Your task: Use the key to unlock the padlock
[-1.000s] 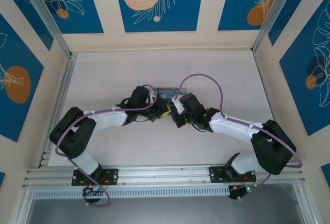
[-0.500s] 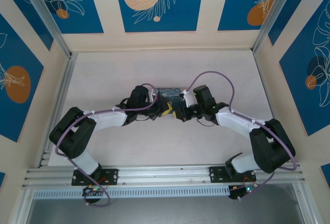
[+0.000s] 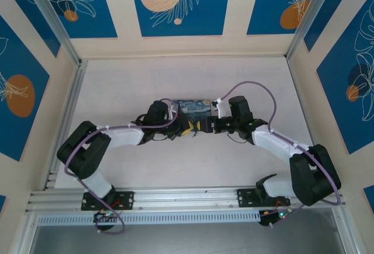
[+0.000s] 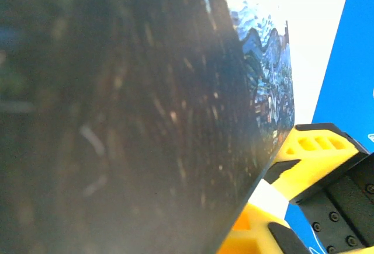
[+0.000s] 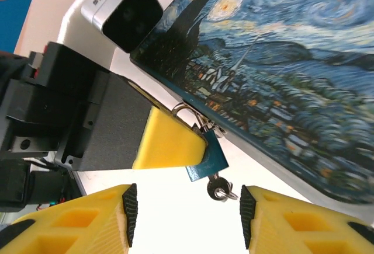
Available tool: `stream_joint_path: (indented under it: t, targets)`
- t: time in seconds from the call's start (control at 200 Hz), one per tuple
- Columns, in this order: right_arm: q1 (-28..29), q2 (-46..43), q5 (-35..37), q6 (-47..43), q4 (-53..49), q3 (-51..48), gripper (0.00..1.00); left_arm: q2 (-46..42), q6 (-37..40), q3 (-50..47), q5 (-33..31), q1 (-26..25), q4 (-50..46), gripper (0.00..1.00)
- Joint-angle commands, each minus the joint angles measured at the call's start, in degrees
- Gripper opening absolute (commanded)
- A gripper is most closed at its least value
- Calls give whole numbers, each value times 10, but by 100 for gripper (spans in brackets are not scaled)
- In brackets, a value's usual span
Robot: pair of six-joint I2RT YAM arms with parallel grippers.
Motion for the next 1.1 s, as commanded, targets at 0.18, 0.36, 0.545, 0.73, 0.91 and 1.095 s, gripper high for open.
stream_joint_path:
  t: [0.18,0.36,0.545,0.73,0.91,1.095]
  targets:
    - [10,2,27,78,52,-48,52,18,84,-2,-17,-5,-45,0]
    - [45,40,37,108,92,-53,53,39,109,-17,-29,-14,-48,0]
    - [71,74,63,121,112,-51,53,48,125,-27,-39,-22,-48,10]
    - [66,89,89,135,129,-52,53,24,125,-47,-52,-22,-53,35]
    - [56,99,93,140,133,-39,53,-38,128,-70,-85,-21,-88,62]
    - [40,114,89,132,127,-14,53,-111,137,-71,-117,-15,-144,84]
